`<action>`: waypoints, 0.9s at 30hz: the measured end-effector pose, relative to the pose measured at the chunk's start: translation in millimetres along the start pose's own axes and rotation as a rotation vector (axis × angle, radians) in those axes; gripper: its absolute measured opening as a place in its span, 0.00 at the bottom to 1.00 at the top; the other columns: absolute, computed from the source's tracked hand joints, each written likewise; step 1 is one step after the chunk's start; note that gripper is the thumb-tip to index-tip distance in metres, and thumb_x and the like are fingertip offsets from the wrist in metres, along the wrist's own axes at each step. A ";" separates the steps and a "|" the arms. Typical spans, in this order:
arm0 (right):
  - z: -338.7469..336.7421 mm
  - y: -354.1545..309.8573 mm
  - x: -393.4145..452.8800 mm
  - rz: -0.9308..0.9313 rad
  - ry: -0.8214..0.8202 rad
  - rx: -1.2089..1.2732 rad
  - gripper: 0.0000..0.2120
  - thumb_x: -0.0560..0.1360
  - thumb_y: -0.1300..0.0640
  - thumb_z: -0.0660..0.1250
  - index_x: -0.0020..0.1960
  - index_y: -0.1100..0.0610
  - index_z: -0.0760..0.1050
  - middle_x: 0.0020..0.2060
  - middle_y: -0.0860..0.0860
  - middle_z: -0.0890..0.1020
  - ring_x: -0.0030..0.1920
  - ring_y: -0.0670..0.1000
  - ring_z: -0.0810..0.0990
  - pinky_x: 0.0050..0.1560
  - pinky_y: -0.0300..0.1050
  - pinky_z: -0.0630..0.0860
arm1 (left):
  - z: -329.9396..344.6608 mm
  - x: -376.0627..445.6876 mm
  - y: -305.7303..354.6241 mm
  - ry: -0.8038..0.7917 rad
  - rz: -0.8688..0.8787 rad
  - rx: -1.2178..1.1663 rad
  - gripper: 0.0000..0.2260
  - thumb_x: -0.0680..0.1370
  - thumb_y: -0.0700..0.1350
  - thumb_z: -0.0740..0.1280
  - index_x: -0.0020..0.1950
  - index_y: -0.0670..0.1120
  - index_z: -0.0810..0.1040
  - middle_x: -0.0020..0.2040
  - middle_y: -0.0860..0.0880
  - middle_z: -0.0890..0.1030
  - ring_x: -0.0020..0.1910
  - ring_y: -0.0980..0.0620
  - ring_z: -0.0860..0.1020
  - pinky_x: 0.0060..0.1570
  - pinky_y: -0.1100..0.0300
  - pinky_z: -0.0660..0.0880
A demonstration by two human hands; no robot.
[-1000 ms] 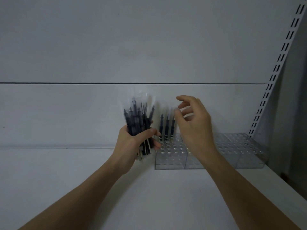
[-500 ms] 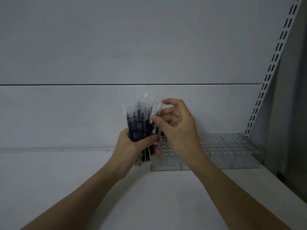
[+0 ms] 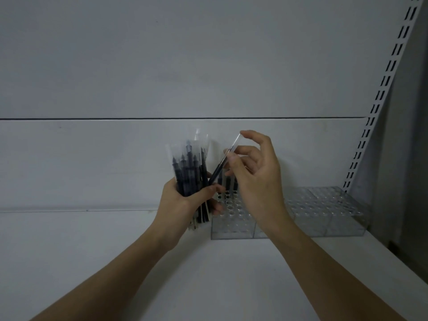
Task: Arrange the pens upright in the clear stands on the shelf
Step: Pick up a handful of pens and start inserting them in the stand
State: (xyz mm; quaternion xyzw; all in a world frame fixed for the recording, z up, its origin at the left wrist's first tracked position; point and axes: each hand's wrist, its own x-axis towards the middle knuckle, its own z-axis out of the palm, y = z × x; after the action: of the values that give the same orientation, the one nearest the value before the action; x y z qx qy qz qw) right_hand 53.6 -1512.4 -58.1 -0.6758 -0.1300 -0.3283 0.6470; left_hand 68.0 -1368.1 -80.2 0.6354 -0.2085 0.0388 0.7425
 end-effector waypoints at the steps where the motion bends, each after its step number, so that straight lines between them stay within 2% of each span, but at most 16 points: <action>1: 1.2 0.0 -1.3 0.004 -0.011 0.014 0.18 0.79 0.60 0.68 0.66 0.48 0.69 0.48 0.50 0.82 0.45 0.49 0.84 0.48 0.43 0.82 | 0.2 -0.1 -0.7 0.002 -0.001 0.002 0.03 0.76 0.33 0.68 0.49 0.38 0.78 0.44 0.39 0.85 0.33 0.40 0.81 0.38 0.49 0.82; 4: 4.0 -0.3 -3.6 0.031 -0.040 0.088 0.21 0.78 0.64 0.68 0.66 0.47 0.69 0.49 0.53 0.81 0.46 0.49 0.84 0.41 0.38 0.81 | 0.5 -0.4 -3.2 0.008 0.000 0.019 0.04 0.76 0.35 0.70 0.49 0.39 0.80 0.44 0.39 0.85 0.35 0.39 0.82 0.39 0.49 0.81; 6: 2.4 -1.8 -1.7 0.019 -0.019 0.087 0.21 0.78 0.65 0.68 0.65 0.47 0.69 0.49 0.53 0.81 0.46 0.48 0.85 0.41 0.38 0.81 | 0.7 0.1 -4.1 0.019 0.000 0.020 0.04 0.75 0.34 0.70 0.49 0.39 0.80 0.45 0.39 0.85 0.38 0.38 0.82 0.39 0.49 0.81; 10: -9.7 -5.2 9.1 -0.041 0.141 0.104 0.22 0.78 0.65 0.67 0.65 0.46 0.68 0.52 0.52 0.80 0.46 0.51 0.85 0.46 0.45 0.83 | -2.2 2.3 -6.4 0.065 0.000 0.028 0.03 0.77 0.31 0.67 0.49 0.36 0.80 0.43 0.38 0.83 0.39 0.40 0.83 0.37 0.51 0.82; 14: -24.2 -0.4 18.4 -0.119 0.252 -0.016 0.23 0.78 0.66 0.66 0.66 0.44 0.69 0.51 0.44 0.77 0.45 0.53 0.84 0.49 0.53 0.83 | -5.3 2.8 -5.9 0.098 -0.031 0.055 0.01 0.77 0.34 0.68 0.47 0.37 0.79 0.35 0.40 0.82 0.33 0.43 0.80 0.33 0.55 0.79; 15: -27.4 1.8 19.7 -0.135 0.247 -0.073 0.23 0.78 0.65 0.66 0.66 0.43 0.69 0.51 0.43 0.77 0.46 0.52 0.84 0.50 0.53 0.83 | -5.5 3.1 -5.4 0.105 -0.041 0.049 0.01 0.77 0.34 0.68 0.46 0.38 0.78 0.33 0.40 0.81 0.32 0.43 0.79 0.31 0.55 0.77; 19: -35.3 10.1 23.0 -0.178 0.191 -0.256 0.23 0.79 0.64 0.66 0.68 0.43 0.69 0.52 0.41 0.77 0.48 0.50 0.82 0.49 0.36 0.78 | -4.9 3.5 -5.3 0.106 -0.052 0.025 0.06 0.76 0.31 0.68 0.50 0.38 0.74 0.31 0.40 0.79 0.29 0.43 0.77 0.30 0.57 0.76; 27: -33.0 25.9 21.6 -0.189 0.090 -0.382 0.21 0.80 0.63 0.66 0.68 0.43 0.70 0.50 0.37 0.75 0.48 0.41 0.79 0.48 0.31 0.76 | -4.7 3.5 -7.0 0.103 -0.043 0.018 0.07 0.76 0.31 0.68 0.51 0.38 0.75 0.31 0.42 0.80 0.28 0.44 0.78 0.29 0.58 0.76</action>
State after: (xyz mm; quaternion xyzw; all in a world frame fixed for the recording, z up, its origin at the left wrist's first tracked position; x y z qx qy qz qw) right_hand 76.3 -1552.8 -67.0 -0.7555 -0.0993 -0.4360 0.4789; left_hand 74.6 -1365.7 -86.0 0.6436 -0.1558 0.0572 0.7471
